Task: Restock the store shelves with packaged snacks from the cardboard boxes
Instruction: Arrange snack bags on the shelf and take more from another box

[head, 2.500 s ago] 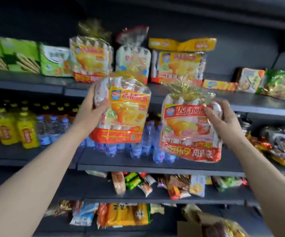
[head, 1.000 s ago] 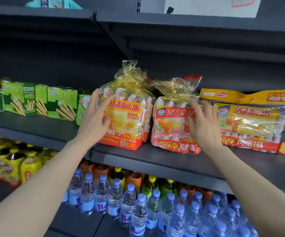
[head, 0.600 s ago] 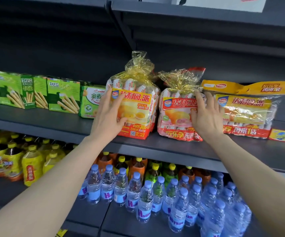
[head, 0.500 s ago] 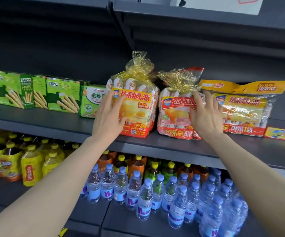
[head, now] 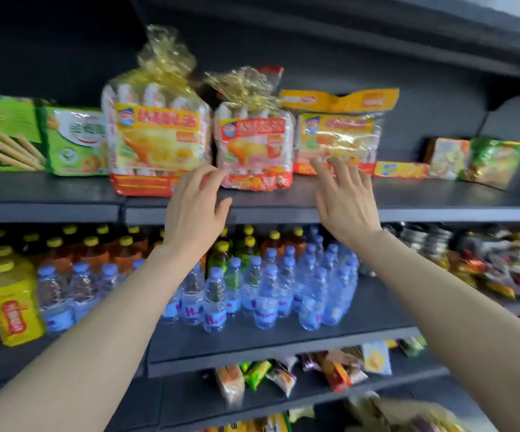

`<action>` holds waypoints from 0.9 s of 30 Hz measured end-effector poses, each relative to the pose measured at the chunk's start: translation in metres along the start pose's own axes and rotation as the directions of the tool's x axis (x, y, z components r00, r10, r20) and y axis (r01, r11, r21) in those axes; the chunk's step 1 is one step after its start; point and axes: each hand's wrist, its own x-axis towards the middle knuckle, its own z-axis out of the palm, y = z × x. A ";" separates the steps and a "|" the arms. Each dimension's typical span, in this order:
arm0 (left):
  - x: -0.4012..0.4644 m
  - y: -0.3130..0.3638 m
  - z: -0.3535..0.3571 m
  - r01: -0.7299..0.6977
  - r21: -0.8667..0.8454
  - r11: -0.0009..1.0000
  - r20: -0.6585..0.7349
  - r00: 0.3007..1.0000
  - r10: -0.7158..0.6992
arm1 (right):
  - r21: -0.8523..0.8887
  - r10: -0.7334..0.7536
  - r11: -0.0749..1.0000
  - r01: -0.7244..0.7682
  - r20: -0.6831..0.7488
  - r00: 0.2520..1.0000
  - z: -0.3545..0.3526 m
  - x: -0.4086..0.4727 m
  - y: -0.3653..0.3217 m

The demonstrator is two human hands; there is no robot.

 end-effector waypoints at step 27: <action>-0.177 0.343 0.320 -0.104 -0.505 0.857 0.471 0.798 0.375 | -0.304 0.602 0.798 -0.520 0.440 0.667 -0.035 -0.465 0.286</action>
